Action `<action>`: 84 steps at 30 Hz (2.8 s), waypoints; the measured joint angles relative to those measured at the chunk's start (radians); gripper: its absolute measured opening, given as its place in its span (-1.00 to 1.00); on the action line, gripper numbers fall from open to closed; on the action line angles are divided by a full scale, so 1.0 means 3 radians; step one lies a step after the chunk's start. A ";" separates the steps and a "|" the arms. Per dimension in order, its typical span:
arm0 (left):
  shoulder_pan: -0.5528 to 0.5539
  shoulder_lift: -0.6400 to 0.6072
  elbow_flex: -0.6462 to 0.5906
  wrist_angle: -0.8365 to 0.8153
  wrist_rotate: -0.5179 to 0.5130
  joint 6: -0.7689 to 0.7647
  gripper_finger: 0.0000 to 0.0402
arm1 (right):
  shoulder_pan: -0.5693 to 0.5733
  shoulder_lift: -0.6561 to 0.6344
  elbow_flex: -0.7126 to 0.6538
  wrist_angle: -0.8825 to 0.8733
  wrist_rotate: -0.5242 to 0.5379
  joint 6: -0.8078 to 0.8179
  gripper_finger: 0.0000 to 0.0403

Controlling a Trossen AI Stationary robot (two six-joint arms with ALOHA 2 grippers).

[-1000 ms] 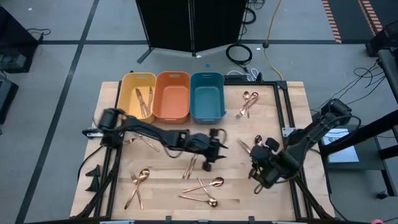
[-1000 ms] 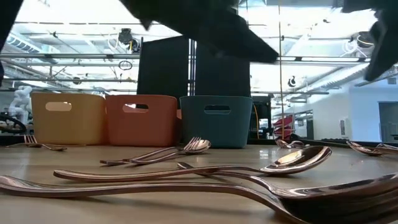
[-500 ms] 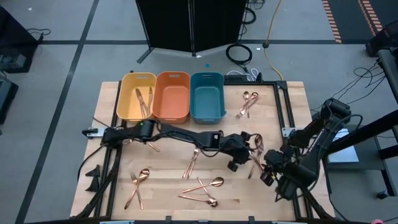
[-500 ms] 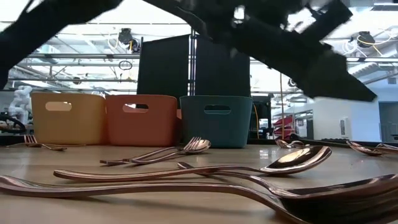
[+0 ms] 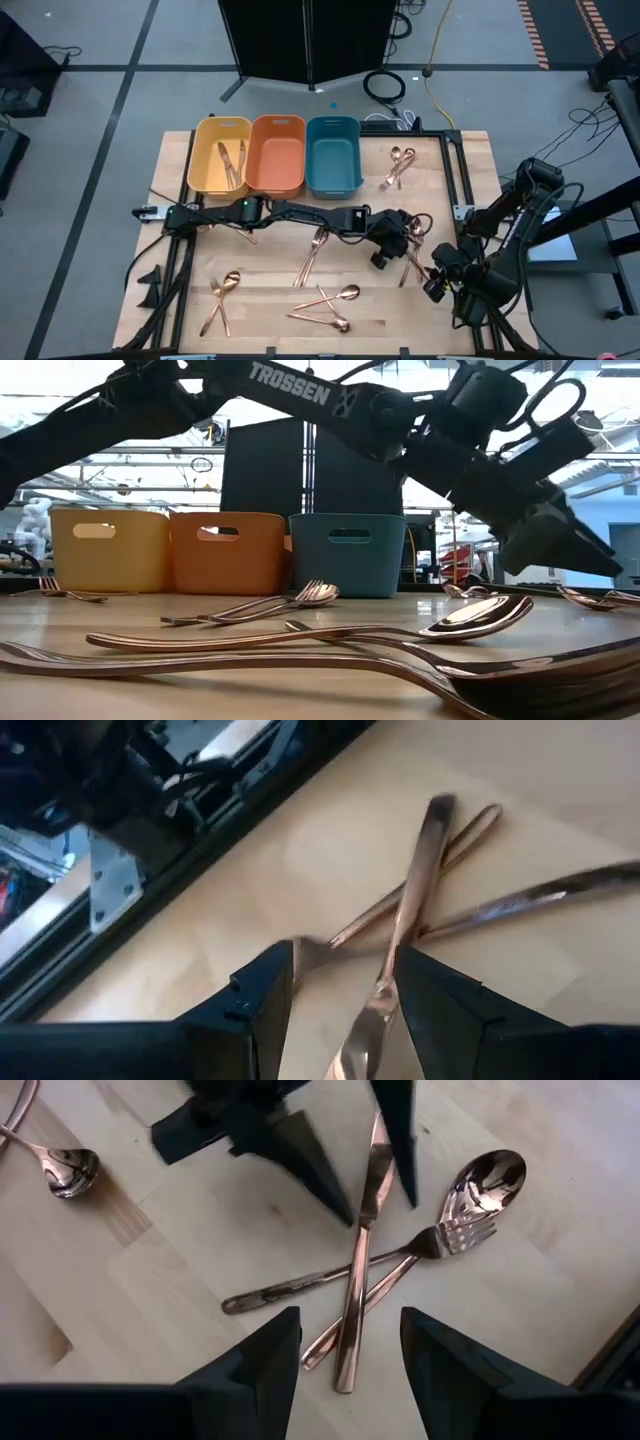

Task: Sort silverware
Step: Put the gold table knife into the yellow bin

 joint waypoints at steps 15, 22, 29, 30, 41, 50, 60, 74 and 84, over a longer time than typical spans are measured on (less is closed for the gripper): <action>0.0076 -0.0790 0.0016 -0.0785 -0.0244 -0.0182 -0.14 | 0.0000 0.0000 0.0000 -0.0273 0.0162 0.0042 -0.18; 0.0208 -0.1171 0.0000 -0.1816 -0.0271 -0.0191 -0.14 | -0.0008 -0.0001 -0.0067 -0.0206 0.0491 -0.0097 -0.18; 0.0673 -0.1805 -0.0005 -0.2973 -0.0337 -0.0695 -0.14 | -0.0181 -0.0014 -0.0324 -0.0057 0.0627 -0.0084 -0.18; 0.0746 -0.1905 -0.0001 -0.3095 -0.0335 -0.0784 -0.14 | -0.0225 -0.0027 -0.0373 -0.0014 0.0623 -0.0097 -0.18; 0.1342 -0.2951 -0.0404 -0.3981 0.0324 -0.1322 -0.14 | -0.0709 -0.0609 -0.0878 0.0880 0.0562 -0.0967 -0.18; 0.1230 -0.4196 -0.2699 -0.2425 0.0357 -0.1751 -0.14 | -0.1125 -0.0825 -0.1245 0.1544 0.0236 -0.1524 -0.18; 0.1227 -0.4849 -0.4098 -0.1098 0.0349 -0.1929 -0.14 | -0.1383 -0.0566 -0.1245 0.1825 -0.0039 -0.1570 -0.18; 0.1222 -0.4805 -0.4262 -0.0806 0.0532 -0.1842 -0.14 | -0.1607 0.0016 -0.1245 0.1991 -0.0626 -0.1445 -0.18; 0.1201 -0.4805 -0.4262 -0.0779 0.0638 -0.1844 -0.14 | -0.1670 0.0261 -0.1232 0.2168 -0.0767 -0.1694 -0.22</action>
